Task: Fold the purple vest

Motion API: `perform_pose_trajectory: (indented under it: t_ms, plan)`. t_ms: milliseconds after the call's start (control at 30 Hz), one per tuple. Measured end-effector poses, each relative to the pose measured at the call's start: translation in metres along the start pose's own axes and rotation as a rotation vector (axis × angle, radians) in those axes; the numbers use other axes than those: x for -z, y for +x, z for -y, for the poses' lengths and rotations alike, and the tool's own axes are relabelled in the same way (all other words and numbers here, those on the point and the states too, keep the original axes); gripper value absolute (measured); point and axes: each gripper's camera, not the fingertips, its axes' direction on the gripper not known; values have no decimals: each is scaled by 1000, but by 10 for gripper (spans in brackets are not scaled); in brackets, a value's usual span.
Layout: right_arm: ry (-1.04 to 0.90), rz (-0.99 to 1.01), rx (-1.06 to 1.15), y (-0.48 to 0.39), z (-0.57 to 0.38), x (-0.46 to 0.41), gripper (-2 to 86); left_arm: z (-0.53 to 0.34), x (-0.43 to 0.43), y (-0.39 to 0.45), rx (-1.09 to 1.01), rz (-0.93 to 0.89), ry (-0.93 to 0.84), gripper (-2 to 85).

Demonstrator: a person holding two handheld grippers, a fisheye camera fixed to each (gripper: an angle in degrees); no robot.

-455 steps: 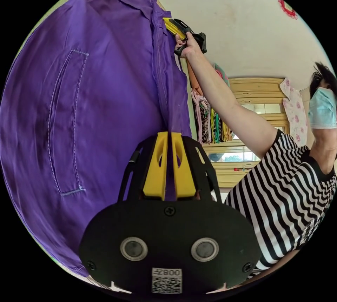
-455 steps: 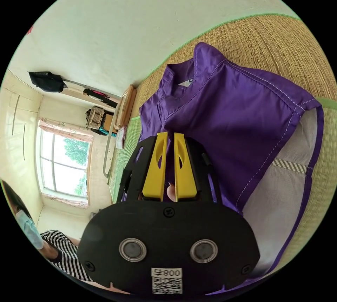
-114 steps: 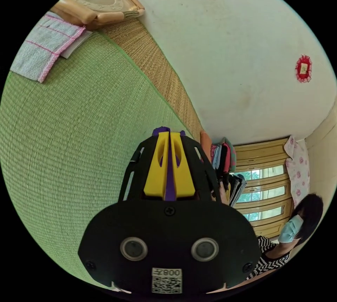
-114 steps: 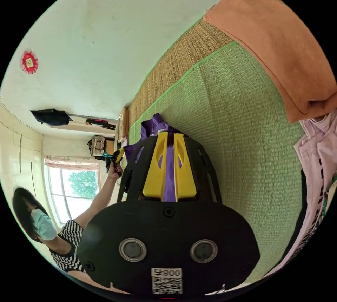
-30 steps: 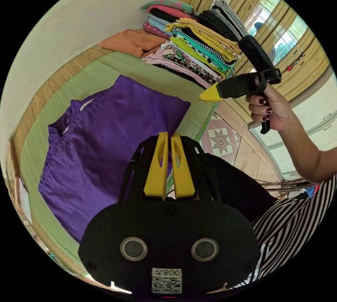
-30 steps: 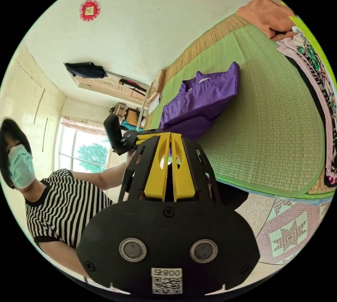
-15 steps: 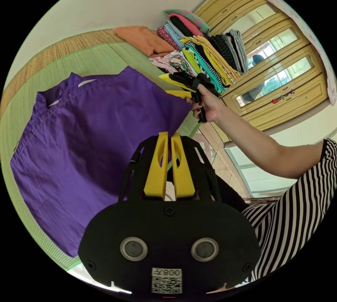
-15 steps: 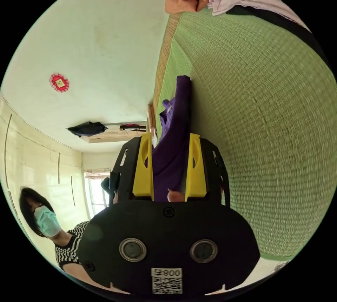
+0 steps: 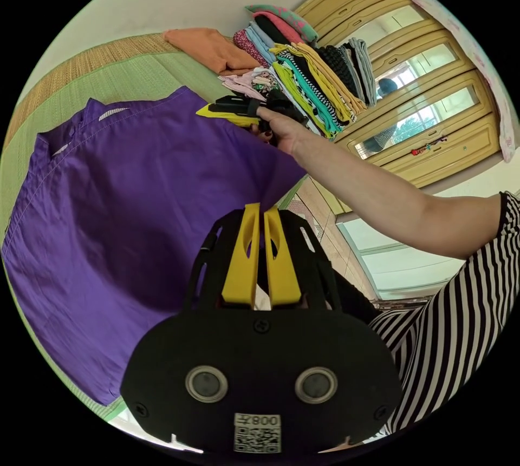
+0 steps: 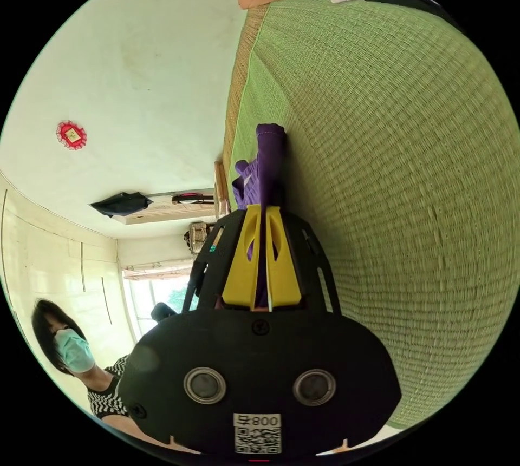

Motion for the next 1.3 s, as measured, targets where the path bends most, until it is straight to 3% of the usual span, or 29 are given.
perform_pose_trajectory:
  t_ms: [233, 433, 800, 1100, 1300]
  plan:
    - [35, 7, 73, -76, 3, -5, 6, -40, 7, -42, 40, -69, 104, 7]
    - [14, 12, 229, -197, 3, -37, 4, -97, 41, -89, 88, -129, 279, 7]
    - [-202, -133, 547, -431, -30, -223, 4, -277, 83, -217, 393, -251, 643, 6]
    - [-380, -320, 542, -491, -45, -382, 4, -404, 38, -321, 701, -369, 799, 6]
    - [-465, -415, 511, -511, -43, -444, 4, -464, -6, -379, 868, -495, 878, 6]
